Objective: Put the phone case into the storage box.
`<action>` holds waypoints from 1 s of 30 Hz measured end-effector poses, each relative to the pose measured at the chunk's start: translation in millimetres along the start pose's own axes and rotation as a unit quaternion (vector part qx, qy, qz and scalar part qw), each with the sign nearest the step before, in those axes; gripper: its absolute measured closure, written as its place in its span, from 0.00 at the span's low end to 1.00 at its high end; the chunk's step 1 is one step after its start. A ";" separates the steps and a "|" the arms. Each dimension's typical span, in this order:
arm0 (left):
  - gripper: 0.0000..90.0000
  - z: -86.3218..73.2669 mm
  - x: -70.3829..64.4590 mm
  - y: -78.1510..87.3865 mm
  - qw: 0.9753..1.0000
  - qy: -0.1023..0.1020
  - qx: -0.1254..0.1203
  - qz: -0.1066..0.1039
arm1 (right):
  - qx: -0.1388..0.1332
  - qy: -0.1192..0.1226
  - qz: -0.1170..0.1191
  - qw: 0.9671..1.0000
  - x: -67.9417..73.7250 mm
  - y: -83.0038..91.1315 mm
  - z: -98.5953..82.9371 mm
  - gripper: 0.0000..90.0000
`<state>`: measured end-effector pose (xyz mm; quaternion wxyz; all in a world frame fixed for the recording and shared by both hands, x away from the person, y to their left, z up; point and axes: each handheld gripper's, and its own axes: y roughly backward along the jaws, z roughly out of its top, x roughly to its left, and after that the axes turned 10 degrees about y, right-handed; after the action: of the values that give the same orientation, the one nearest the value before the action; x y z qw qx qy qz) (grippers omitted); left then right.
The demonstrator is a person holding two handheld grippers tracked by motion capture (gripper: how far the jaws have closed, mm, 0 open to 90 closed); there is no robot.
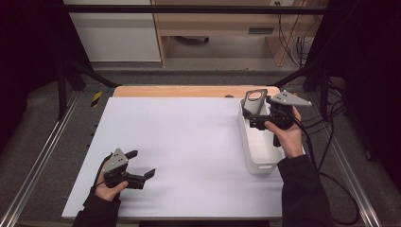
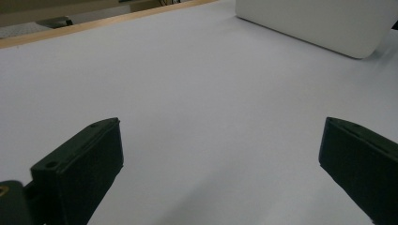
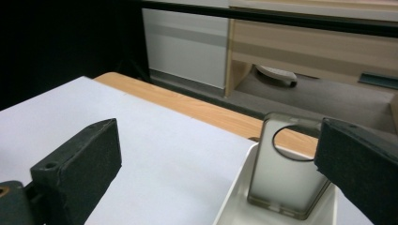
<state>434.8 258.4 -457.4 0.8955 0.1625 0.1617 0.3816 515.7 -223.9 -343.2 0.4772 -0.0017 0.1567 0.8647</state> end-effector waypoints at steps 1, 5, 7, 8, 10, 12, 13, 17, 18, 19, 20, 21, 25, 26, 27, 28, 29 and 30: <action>0.00 0.1 -0.2 0.1 1.000 0.001 -0.001 -0.001 | -0.002 0.001 0.007 1.000 2.3 4.1 -3.3 0.02; 0.00 0.6 -0.5 0.8 1.000 0.001 -0.004 -0.003 | -0.015 0.012 0.035 0.999 10.7 20.9 -17.6 0.01; 0.00 0.8 -0.8 1.0 1.000 0.001 -0.006 -0.003 | -0.017 0.019 0.047 0.999 14.7 28.2 -25.9 0.01; 0.00 0.9 -1.0 1.1 1.000 0.001 -0.006 -0.003 | -0.018 0.025 0.055 0.998 16.7 31.9 -30.5 0.00; 0.00 1.1 -1.2 1.4 1.000 0.001 -0.008 -0.004 | -0.019 0.030 0.063 0.997 19.8 38.5 -40.4 0.00; 0.00 1.3 -1.3 1.7 1.000 0.001 -0.009 -0.005 | -0.016 0.035 0.071 0.997 22.0 44.4 -51.3 0.00; 0.00 1.4 -1.3 1.9 1.000 0.001 -0.010 -0.005 | -0.014 0.035 0.072 0.997 22.7 46.6 -55.2 0.00; 0.00 1.8 -1.5 2.7 1.000 0.000 -0.014 -0.006 | -0.015 0.032 0.083 0.996 22.6 57.7 -77.6 0.00; 0.00 1.9 -1.5 2.8 1.000 0.001 -0.015 -0.007 | -0.017 0.032 0.088 0.996 22.2 60.2 -82.3 0.00; 0.00 2.0 -1.5 3.0 1.000 0.000 -0.015 -0.007 | -0.017 0.033 0.091 0.995 21.9 62.9 -86.6 0.00; 0.00 1.9 -1.6 3.0 1.000 0.000 -0.016 -0.007 | -0.019 0.035 0.093 0.995 21.5 65.8 -90.7 0.00; 0.00 2.0 -1.6 3.1 1.000 0.000 -0.017 -0.008 | -0.023 0.033 0.095 0.995 21.2 68.8 -94.8 0.00; 0.00 2.3 -2.0 3.8 1.000 -0.001 -0.019 -0.009 | -0.022 0.031 0.101 0.994 18.9 77.1 -108.2 0.00; 0.00 2.4 -2.2 4.3 1.000 -0.002 -0.021 -0.010 | -0.021 0.028 0.102 0.994 18.6 78.5 -110.5 0.00; 0.00 2.6 -2.2 4.6 1.000 -0.003 -0.023 -0.010 | -0.019 0.027 0.102 0.994 17.8 80.1 -114.2 0.00; 0.00 2.8 -2.3 4.9 1.000 -0.002 -0.024 -0.011 | -0.018 0.026 0.098 0.995 16.9 81.4 -116.9 0.00; 0.00 3.0 -2.3 5.3 1.000 -0.003 -0.025 -0.011 | -0.017 0.023 0.096 0.995 15.9 82.8 -119.8 0.00; 0.00 3.2 -2.3 5.7 1.000 -0.003 -0.026 -0.011 | -0.017 0.017 0.095 0.995 14.9 84.4 -122.5 0.00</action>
<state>431.0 259.8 -451.8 0.9040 0.1388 0.1509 0.3752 419.9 -286.8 -439.3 0.3897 -0.0097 0.1498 0.9086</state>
